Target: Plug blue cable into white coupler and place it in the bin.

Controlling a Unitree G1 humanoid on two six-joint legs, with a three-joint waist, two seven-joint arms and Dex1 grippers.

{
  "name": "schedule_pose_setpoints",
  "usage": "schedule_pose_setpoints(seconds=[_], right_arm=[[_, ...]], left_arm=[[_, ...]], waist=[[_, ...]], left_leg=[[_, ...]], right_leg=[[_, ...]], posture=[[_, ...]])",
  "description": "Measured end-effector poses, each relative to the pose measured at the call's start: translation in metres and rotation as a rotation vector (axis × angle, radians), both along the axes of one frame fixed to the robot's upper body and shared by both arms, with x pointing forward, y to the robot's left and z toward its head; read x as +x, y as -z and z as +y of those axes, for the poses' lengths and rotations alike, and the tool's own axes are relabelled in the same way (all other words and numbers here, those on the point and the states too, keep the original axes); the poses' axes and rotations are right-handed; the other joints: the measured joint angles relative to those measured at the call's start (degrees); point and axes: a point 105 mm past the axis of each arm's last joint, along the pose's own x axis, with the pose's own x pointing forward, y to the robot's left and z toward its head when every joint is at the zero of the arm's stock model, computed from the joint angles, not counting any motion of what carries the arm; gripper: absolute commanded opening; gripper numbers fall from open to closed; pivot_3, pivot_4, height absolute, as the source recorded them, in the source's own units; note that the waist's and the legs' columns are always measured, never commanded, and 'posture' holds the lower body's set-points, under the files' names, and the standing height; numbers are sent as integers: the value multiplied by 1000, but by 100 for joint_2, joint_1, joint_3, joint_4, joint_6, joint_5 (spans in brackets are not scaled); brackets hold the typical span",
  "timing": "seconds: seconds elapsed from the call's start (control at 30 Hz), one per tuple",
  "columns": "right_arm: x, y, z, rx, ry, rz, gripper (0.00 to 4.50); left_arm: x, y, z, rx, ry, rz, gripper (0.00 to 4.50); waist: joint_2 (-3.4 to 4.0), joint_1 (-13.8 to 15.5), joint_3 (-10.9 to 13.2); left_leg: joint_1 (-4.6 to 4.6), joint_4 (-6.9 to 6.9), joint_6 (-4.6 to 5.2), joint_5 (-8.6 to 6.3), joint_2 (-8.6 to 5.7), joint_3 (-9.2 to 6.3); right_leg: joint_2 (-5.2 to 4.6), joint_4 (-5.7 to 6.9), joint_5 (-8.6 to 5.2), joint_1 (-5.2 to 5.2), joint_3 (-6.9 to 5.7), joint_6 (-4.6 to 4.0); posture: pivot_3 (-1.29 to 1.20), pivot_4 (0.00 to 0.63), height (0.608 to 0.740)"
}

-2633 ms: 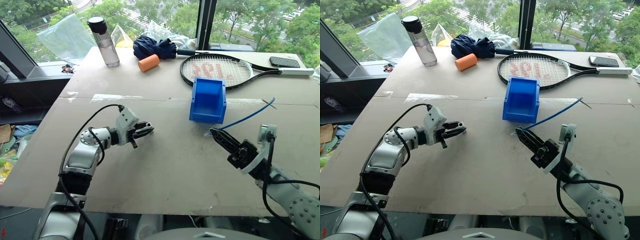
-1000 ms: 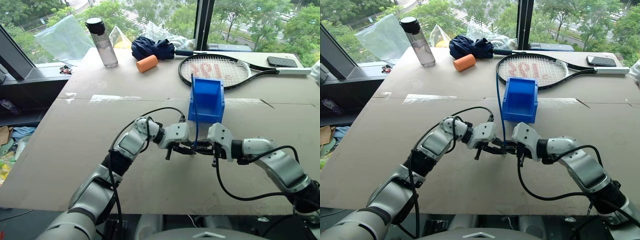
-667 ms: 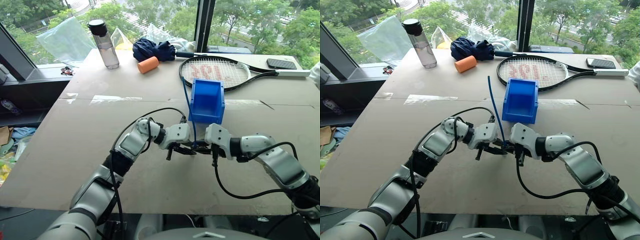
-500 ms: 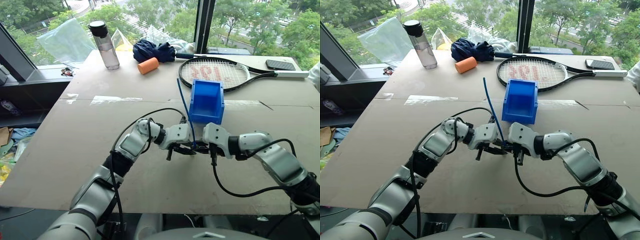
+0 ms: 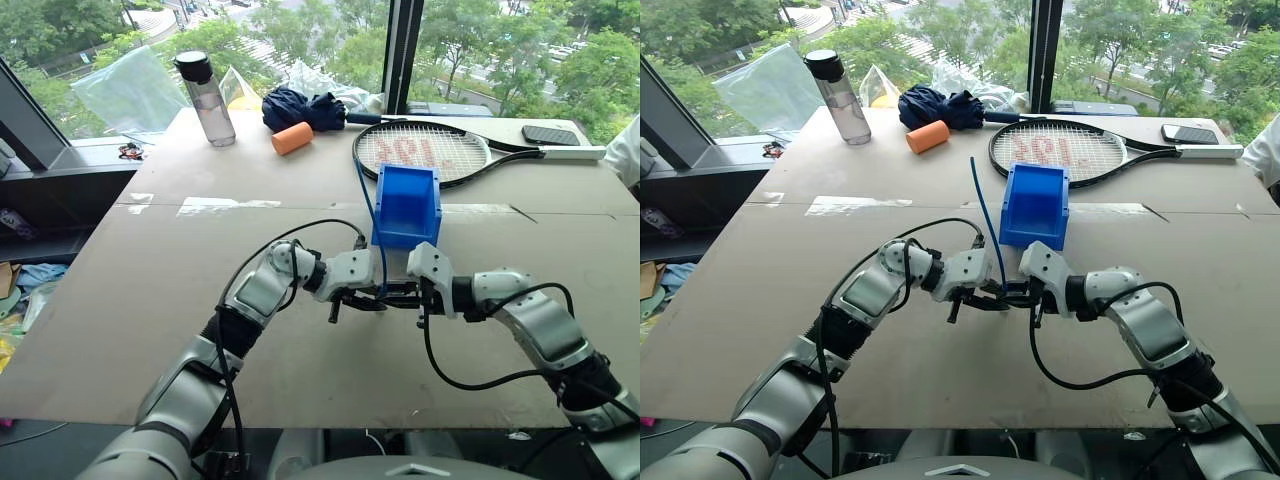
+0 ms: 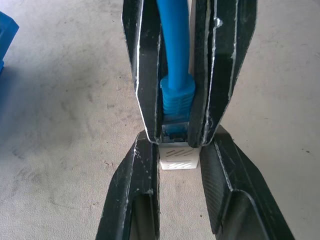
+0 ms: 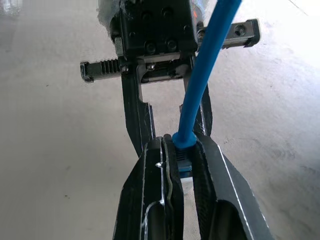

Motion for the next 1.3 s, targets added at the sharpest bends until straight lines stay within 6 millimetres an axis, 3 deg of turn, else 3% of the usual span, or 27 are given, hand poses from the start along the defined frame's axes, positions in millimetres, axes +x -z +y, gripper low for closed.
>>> schedule_pose_setpoints(seconds=[0.17, 0.2, 0.27, 0.37, 0.43, 0.53, 0.6, 0.73, 0.8, 0.87, 0.93, 1.0, 1.07, 1.17, 1.3], right_arm=[[4, -10, -15, 156, 152, 53, 0], [5, -12, -19, 166, 176, 56, 0], [16, -36, -32, 293, 291, 108, 0], [46, -90, -44, 402, 402, 45, 0], [67, -118, -48, 436, 474, 13, 0], [113, -128, -57, 468, 642, 119, 0], [132, -118, -63, 435, 713, 193, 868], [143, -94, -75, 373, 782, 264, 2531], [138, -100, -82, 381, 766, 247, 3434], [120, -111, -94, 406, 712, 194, 3434], [87, -115, -111, 362, 646, 89, 3434], [66, -112, -118, 311, 610, 24, 3434], [33, -103, -124, 243, 549, -45, 3434], [-24, -84, -160, 83, 563, -176, 3434], [-58, -81, -192, -34, 608, -257, 3434]], left_arm=[[-9, -20, 5, -139, -98, 46, 4044], [-9, -23, 9, -152, -122, 54, 4044], [-13, -31, 34, -215, -268, 76, 4044], [-21, -47, 55, -325, -432, 79, 4044], [-25, -62, 58, -384, -484, 47, 4044], [-26, -81, 59, -451, -565, -20, 4044], [-25, -86, 59, -470, -599, -41, 4109], [-18, -93, 60, -488, -639, -78, 4109], [-16, -97, 58, -510, -644, -78, 4109], [-18, -98, 59, -523, -651, -58, 4109], [-24, -96, 63, -516, -654, -30, 4109], [-27, -94, 65, -504, -653, -10, 4109], [-35, -92, 71, -473, -644, 7, 4109], [-48, -85, 90, -404, -652, 42, 4109], [-60, -80, 104, -364, -658, 76, 4109]], waist=[[44, 5, 95], [49, 7, 109], [61, -35, 145], [62, -65, 173], [57, -46, 177], [47, 21, 179], [46, 55, 181], [47, 52, 181], [50, 44, 183], [50, 67, 182], [49, 93, 182], [49, 82, 182], [49, 58, 183], [50, 68, 183], [49, -15, 185]], left_leg=[[-20, -4, 0, 0, 0, -4], [-21, -5, 0, 0, 0, -7], [-29, -18, 0, 0, 6, -14], [-35, -19, -1, 0, 5, -12], [-35, -20, -1, 0, 1, -15], [-39, -20, -1, 1, -13, 6], [-48, -21, -1, 1, -23, 8], [-107, -21, -2, 2, -34, 11], [-122, -19, -2, 2, -37, 11], [-126, -23, -1, 2, -36, -1], [-128, -25, 0, 1, -34, -7], [-123, -27, 0, 1, -33, -2], [-110, -27, 0, 1, -31, -4], [-103, -28, -1, 0, -26, -3], [-85, -21, -1, 1, -16, 24]], right_leg=[[-1, -1, 14, -15, 3, -15], [-1, -1, 17, -16, 3, -16], [-3, -1, 27, -34, 16, -1], [-6, -2, 30, -49, 19, 0], [-11, -2, 29, -47, 13, -2], [-18, -8, 20, -45, 12, -22], [-28, -12, 20, -46, 4, -22], [-38, -13, 33, -95, 4, -1], [-43, -8, 34, -113, 4, 1], [-45, -13, 33, -111, -9, 2], [-45, -21, 31, -109, -19, 5], [-44, -24, 29, -108, -16, 7], [-41, -18, 26, -96, -17, 8], [-37, -16, 1, -89, -20, 41], [-35, -12, -12, -85, 15, 25]], posture=[[0, 150, 740], [0, 150, 740], [0, 150, 740], [0, 150, 740], [0, 150, 740], [0, 150, 740], [0, 150, 740], [0, 150, 740], [0, 150, 740], [0, 150, 740], [0, 150, 740], [0, 150, 740], [0, 150, 740], [0, 150, 740], [0, 150, 740]])
